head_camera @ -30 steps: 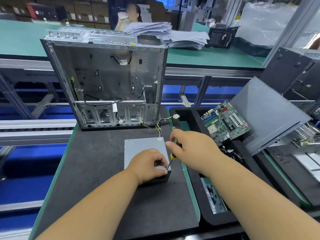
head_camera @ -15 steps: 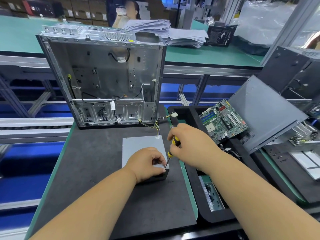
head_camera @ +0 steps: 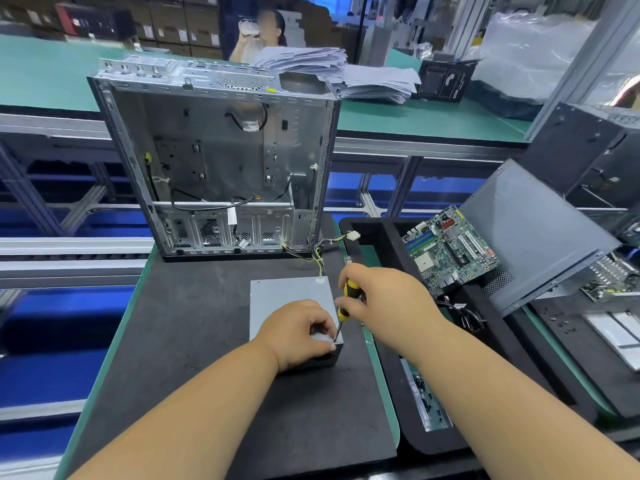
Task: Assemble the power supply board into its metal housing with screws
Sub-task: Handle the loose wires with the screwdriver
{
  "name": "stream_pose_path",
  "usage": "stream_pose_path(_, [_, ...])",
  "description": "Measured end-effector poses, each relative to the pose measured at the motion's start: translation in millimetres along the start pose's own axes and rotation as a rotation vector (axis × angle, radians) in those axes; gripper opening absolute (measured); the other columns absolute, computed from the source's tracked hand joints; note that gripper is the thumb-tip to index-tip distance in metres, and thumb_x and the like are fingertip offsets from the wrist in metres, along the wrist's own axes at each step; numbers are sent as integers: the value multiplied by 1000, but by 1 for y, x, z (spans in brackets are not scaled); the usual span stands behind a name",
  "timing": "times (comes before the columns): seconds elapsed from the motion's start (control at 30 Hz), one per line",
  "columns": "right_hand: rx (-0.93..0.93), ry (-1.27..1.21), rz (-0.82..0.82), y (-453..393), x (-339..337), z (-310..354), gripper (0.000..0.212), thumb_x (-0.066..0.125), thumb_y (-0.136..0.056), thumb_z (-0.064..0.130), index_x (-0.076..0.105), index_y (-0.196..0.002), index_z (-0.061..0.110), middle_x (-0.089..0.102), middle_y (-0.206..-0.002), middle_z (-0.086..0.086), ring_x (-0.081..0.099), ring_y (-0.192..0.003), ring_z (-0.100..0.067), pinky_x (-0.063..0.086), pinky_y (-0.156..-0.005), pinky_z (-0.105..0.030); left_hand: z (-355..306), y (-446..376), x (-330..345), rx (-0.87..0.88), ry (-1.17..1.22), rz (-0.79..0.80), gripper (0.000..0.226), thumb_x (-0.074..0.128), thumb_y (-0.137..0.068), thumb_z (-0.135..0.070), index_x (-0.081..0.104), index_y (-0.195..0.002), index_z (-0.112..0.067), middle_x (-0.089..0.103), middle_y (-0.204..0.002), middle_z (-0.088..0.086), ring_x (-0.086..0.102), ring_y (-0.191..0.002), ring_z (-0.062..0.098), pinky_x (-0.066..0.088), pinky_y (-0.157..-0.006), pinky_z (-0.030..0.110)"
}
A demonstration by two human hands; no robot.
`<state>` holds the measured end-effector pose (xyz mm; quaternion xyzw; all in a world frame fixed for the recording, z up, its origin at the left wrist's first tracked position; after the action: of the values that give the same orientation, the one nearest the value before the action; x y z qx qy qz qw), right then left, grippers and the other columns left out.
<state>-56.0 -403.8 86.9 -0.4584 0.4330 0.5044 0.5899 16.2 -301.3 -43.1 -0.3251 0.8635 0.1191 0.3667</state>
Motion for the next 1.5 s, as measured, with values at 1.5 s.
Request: stream_pose_path(1.5, [8, -633, -17, 2, 27, -20, 25, 73, -82, 15, 53, -87, 30, 71, -86, 8, 66, -82, -17, 53, -80, -39, 1, -2, -3, -119, 62, -69, 31, 80, -73, -9, 74, -102, -18, 60, -95, 1, 55, -82, -2, 42, -78, 7])
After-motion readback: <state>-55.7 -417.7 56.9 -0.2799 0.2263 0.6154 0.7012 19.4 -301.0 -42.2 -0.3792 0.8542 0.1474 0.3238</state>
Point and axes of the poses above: each hand's wrist, its own y-axis away from the middle knuckle, its own x-axis out of the palm, z = x × y, the point moved 6 cm from there along -y, towards the middle knuckle
